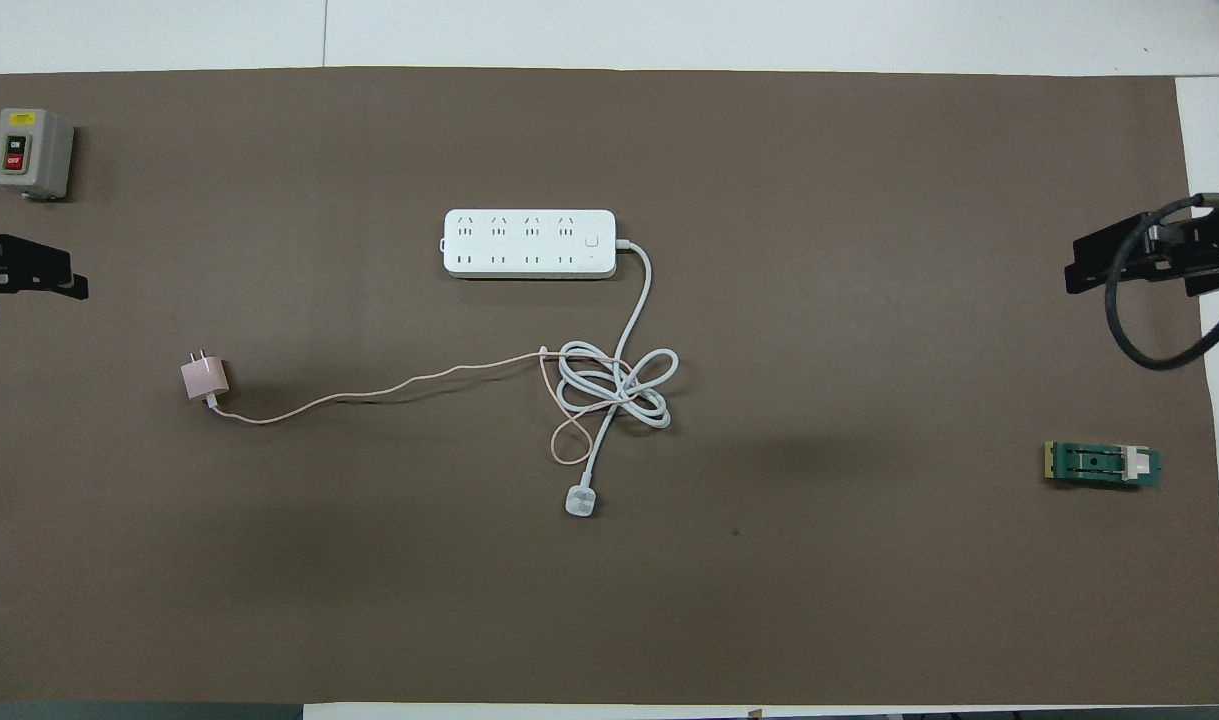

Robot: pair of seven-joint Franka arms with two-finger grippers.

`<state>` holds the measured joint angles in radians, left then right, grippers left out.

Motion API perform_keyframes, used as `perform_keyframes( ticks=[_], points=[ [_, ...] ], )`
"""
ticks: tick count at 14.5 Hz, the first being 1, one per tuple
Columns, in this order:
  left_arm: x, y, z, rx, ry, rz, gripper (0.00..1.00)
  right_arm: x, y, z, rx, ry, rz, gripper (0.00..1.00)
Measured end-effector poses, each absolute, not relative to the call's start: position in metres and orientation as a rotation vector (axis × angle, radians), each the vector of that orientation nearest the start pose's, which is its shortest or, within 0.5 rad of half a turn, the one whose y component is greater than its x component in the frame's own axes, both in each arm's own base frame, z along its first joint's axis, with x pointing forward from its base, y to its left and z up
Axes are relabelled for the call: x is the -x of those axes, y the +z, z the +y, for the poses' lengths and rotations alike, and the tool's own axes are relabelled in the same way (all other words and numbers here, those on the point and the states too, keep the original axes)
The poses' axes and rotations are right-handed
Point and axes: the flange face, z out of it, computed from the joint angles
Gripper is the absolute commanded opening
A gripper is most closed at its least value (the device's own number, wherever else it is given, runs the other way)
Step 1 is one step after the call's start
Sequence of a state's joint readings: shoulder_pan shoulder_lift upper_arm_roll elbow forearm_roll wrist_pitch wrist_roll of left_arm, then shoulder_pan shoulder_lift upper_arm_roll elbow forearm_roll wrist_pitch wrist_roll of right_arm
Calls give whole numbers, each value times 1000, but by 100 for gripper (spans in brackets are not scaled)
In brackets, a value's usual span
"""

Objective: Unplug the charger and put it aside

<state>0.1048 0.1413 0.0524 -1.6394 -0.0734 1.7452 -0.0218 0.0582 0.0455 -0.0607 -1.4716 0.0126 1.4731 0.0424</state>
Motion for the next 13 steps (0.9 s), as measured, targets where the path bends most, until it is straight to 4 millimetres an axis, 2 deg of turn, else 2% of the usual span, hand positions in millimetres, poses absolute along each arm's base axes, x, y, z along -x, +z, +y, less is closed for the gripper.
perform_keyframes(
  ticks=[2, 6, 9, 13],
  points=[
    [-589, 542, 86, 3144, 60, -370, 100, -549, 639, 1, 3132, 74, 68, 100],
    [-557, 573, 80, 3125, 71, -382, 100, -537, 633, 2, 3133, 84, 59, 100],
    [-541, 574, 66, 3130, 85, -349, 100, -528, 628, 3, 3133, 79, 56, 100],
    [-538, 576, 42, 3135, 82, -280, 100, -525, 627, -3, 3142, 55, 70, 100]
  ],
)
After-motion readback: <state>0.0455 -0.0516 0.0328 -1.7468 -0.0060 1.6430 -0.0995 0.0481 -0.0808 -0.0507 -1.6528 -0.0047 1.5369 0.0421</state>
